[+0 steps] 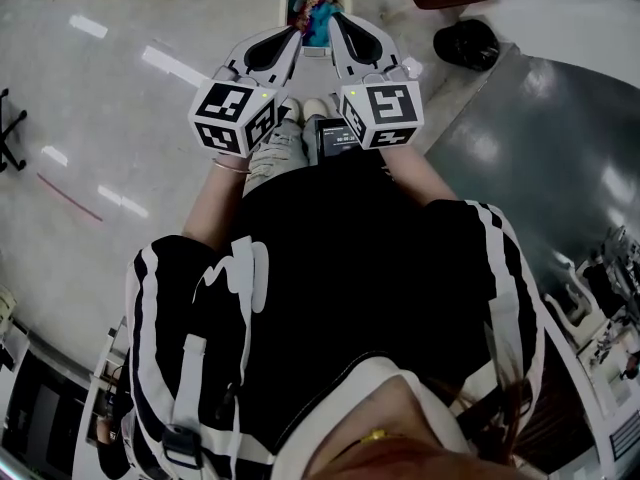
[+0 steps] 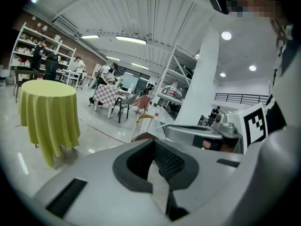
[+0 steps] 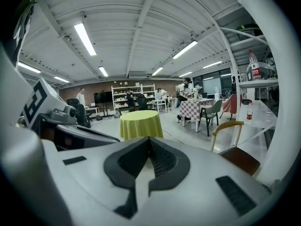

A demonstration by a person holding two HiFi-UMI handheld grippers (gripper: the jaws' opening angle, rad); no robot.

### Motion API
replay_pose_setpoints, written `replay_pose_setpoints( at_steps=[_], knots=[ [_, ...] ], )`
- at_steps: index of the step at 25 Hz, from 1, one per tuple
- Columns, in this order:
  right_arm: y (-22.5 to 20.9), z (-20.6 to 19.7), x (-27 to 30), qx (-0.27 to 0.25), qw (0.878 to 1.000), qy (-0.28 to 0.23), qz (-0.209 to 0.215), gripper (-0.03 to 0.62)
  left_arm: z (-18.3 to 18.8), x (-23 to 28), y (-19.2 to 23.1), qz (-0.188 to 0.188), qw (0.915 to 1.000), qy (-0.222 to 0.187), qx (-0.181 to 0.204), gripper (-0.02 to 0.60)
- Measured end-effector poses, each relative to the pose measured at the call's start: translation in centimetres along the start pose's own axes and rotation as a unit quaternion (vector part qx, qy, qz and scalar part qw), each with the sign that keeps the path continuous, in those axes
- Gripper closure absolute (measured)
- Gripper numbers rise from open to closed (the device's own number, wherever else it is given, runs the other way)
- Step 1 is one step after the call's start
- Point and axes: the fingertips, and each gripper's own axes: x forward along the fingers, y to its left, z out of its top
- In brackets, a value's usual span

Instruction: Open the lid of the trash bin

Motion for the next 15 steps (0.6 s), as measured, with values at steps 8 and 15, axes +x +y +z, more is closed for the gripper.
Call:
replay_pose_setpoints(
  at_steps=[8,15],
  knots=[
    [-0.2,2.6,-1.1,-0.012,0.999,-0.031,0.001,0.585,2.4,-0.4,-1.0,-0.009,0.9995,-0.023,0.020,0.574],
    [0.1,4.3,-2.5,-0.024,0.998,-0.060,0.002,0.585,3.3,-0.9,-2.1,-0.012,0.9989,-0.032,0.033,0.574]
  ],
)
